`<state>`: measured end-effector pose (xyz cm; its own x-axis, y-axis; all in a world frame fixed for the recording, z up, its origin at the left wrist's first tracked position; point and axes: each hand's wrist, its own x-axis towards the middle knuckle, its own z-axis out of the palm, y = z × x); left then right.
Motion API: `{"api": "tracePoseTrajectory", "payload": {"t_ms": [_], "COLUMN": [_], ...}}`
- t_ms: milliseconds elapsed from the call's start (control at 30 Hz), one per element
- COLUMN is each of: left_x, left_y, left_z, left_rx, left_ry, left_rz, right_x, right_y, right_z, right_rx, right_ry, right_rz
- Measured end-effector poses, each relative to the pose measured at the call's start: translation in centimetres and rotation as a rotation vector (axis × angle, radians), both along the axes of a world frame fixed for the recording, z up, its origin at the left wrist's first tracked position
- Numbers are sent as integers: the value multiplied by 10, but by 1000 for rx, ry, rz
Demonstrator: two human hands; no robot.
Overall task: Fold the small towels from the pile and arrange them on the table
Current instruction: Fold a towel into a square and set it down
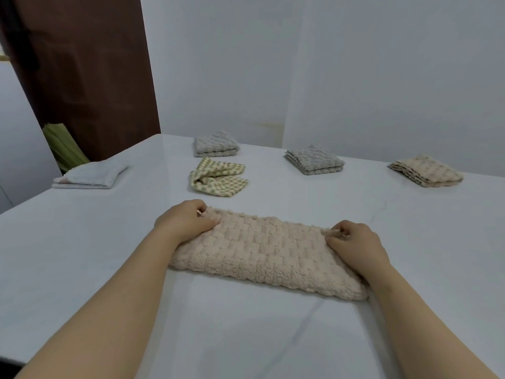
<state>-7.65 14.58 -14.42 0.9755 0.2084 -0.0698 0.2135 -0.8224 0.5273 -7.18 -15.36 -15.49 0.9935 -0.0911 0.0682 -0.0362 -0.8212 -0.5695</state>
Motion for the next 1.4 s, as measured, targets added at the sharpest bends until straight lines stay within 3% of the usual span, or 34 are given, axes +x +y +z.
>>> {"api": "tracePoseTrajectory", "payload": {"t_ms": [167, 267, 367, 533, 800, 1033, 1200, 1400], "left_x": [-1, -11, -15, -10, -11, -14, -20, -20], "left_y": [-1, -3, -9, -8, -10, -1, 3, -1], "left_z": [4, -8, -15, -13, -7, 2, 11, 10], "left_rx": [-40, -2, -333, -624, -626, -767, -568, -703], "left_ry": [73, -158, -320, -412, -392, -334, -193, -296], "left_rz": [-26, -18, -53, -18, -57, -35, -134, -33], "right_x": [-2, -6, -6, -4, -3, 0, 0, -1], "right_y": [5, 6, 1, -3, -8, -13, -14, -13], "right_z": [1, -2, 0, 3, 8, 12, 14, 12], "right_rx": [7, 61, 317, 697, 985, 1145, 1146, 1106], "right_ry": [-8, -82, -161, -196, -28, 115, 64, -72], "right_rz": [-40, -6, 29, 17, 76, 111, 100, 47]}}
